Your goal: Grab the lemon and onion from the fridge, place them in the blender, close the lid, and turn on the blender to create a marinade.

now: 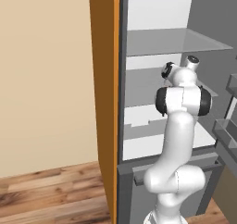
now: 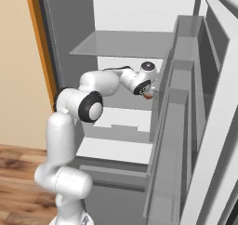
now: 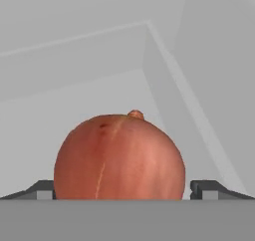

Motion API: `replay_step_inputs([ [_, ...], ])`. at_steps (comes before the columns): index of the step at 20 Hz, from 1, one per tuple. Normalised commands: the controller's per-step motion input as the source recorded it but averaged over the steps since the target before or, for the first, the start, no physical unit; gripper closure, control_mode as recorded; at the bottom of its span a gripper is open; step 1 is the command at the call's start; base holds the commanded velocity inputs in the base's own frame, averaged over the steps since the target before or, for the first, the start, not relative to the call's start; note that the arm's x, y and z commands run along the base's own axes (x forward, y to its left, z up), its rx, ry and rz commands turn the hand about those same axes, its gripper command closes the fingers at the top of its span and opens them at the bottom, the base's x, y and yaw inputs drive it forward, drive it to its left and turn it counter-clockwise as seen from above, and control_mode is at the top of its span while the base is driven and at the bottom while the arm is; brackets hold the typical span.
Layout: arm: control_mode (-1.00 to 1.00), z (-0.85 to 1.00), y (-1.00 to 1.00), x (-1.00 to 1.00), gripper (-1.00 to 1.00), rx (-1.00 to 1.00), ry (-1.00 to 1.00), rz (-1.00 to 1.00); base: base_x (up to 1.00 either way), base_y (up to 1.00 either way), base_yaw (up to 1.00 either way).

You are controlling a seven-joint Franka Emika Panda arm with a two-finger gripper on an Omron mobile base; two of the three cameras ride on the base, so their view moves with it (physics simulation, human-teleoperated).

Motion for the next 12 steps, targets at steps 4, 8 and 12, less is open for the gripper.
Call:
replay_step_inputs([
  [4,-1.0,-0.22,-0.03,0.04,1.0,0.04,0.0,0.0,0.0,0.0,0.0],
  [8,-1.0,-0.23,0.0,0.03,1.0,0.01,0.01,0.0,0.0,0.0,0.0],
  [12,-1.0,-0.06,0.0,0.0,1.0,0.0,-0.05,0.0,0.0,0.0,0.0],
])
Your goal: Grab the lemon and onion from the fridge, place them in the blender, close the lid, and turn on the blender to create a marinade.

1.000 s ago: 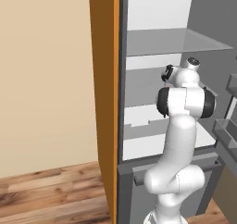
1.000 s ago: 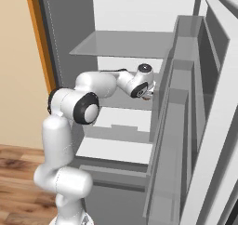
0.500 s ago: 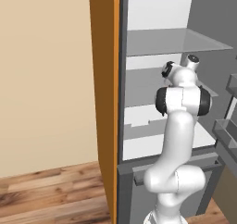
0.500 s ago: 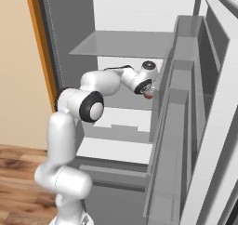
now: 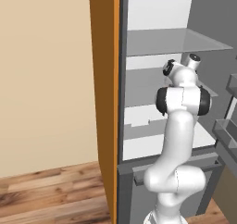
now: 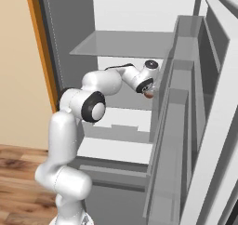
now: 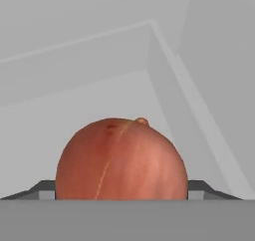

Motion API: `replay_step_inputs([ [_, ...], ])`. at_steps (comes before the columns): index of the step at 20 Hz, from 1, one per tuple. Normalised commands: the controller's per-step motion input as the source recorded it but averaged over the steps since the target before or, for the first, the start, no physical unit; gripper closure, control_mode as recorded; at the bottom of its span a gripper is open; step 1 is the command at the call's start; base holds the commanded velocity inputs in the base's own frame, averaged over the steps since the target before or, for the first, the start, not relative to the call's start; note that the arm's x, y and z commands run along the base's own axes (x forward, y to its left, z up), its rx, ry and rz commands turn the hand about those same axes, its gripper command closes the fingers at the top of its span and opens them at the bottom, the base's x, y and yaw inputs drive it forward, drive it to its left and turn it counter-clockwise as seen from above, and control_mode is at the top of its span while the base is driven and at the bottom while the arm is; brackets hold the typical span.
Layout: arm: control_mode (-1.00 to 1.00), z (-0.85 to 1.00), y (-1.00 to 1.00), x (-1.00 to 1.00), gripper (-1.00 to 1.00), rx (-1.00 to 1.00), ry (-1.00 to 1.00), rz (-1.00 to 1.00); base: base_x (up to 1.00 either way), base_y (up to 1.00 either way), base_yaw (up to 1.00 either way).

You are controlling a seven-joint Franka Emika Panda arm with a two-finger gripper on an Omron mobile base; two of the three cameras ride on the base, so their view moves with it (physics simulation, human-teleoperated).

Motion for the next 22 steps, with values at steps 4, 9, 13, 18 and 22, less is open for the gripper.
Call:
replay_step_inputs([
  [4,-1.0,-0.07,0.0,-0.06,1.0,0.0,-0.04,0.0,0.0,0.0,0.0],
  [9,-1.0,-0.04,0.0,-0.36,1.0,0.0,-0.1,0.0,0.0,0.0,0.0],
  [13,-1.0,0.0,0.0,-0.61,1.0,0.0,-0.14,0.0,0.0,0.0,0.0],
  [18,-1.0,0.03,0.0,-0.88,1.0,0.0,-0.14,0.0,0.0,0.0,0.0],
  [22,-1.0,0.26,0.07,-0.99,1.0,0.0,-0.12,0.0,0.0,0.0,0.0],
])
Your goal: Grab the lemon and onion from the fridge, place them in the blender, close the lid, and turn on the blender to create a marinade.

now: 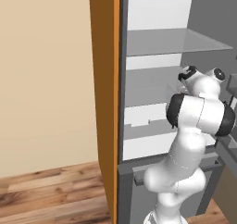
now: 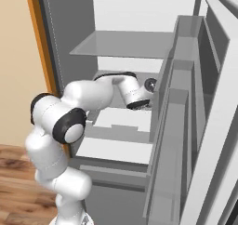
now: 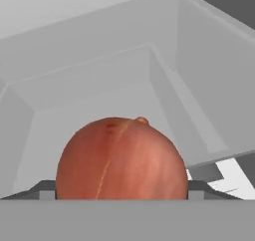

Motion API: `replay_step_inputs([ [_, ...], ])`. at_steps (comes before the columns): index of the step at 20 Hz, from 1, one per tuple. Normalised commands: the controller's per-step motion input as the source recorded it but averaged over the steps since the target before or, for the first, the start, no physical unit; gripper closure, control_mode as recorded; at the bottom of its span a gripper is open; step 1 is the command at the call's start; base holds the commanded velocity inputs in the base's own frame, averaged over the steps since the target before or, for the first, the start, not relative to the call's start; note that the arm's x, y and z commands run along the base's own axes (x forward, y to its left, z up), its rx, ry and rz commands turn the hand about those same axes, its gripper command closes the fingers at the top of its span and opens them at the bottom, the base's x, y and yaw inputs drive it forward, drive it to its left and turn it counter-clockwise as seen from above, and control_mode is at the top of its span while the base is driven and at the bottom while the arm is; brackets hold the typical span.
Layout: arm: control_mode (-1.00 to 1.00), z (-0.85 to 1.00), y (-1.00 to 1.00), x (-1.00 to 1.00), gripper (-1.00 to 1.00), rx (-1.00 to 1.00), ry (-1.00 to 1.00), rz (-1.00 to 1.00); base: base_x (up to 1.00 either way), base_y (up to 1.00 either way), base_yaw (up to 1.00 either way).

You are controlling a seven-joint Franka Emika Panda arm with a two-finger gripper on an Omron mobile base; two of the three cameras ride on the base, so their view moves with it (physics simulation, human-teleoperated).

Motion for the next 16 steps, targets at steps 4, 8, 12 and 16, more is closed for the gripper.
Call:
replay_step_inputs([
  [4,-1.0,0.49,0.25,-0.89,1.0,-0.03,-0.01,0.0,0.0,0.0,0.0],
  [8,-1.0,0.69,0.48,-0.69,1.0,-0.05,0.02,0.0,0.0,0.0,0.0],
  [12,-1.0,0.8,0.58,-0.6,1.0,-0.03,0.08,0.0,0.0,0.0,0.0],
  [16,-1.0,0.84,0.72,-0.43,1.0,-0.03,0.14,0.0,0.0,0.0,0.0],
])
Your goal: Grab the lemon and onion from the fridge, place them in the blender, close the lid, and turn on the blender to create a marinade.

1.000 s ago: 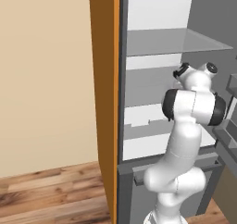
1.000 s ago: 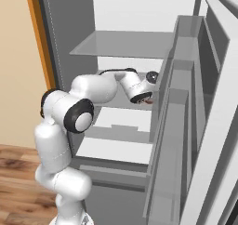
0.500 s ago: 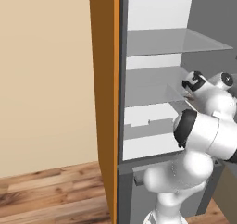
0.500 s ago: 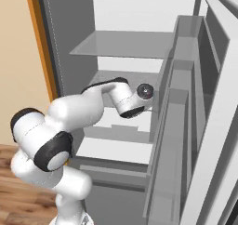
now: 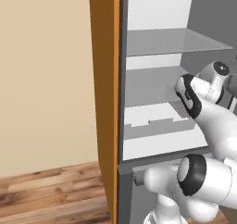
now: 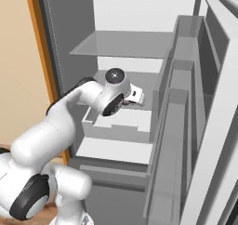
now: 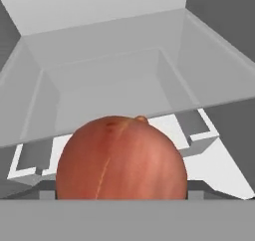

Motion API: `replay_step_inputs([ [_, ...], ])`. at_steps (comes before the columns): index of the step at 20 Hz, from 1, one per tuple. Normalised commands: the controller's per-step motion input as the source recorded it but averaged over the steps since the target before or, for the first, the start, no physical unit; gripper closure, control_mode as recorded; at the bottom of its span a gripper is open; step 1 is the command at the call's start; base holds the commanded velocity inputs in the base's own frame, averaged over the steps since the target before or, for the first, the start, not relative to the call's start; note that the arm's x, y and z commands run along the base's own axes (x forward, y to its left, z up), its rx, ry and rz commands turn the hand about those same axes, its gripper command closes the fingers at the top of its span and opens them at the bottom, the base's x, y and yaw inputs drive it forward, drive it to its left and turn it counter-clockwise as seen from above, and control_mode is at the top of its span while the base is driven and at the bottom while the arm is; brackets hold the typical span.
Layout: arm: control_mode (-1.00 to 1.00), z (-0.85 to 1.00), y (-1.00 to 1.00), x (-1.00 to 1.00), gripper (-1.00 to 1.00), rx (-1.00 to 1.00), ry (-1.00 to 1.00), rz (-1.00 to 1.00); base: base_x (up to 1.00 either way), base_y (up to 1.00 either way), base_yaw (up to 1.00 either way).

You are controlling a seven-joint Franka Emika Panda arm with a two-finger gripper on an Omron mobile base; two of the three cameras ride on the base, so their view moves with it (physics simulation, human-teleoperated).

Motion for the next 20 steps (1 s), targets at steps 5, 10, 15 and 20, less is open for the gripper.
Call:
replay_step_inputs([
  [5,-1.0,0.91,0.58,-0.39,1.0,-0.01,0.13,0.0,0.0,0.0,0.0],
  [10,-1.0,0.92,0.32,-0.44,1.0,0.0,0.08,0.0,0.0,0.0,0.0],
  [15,-1.0,0.93,0.35,-0.29,1.0,0.0,0.06,0.0,0.0,0.0,0.0],
  [20,-1.0,0.87,0.3,-0.25,1.0,0.0,0.04,0.0,0.0,0.0,0.0],
])
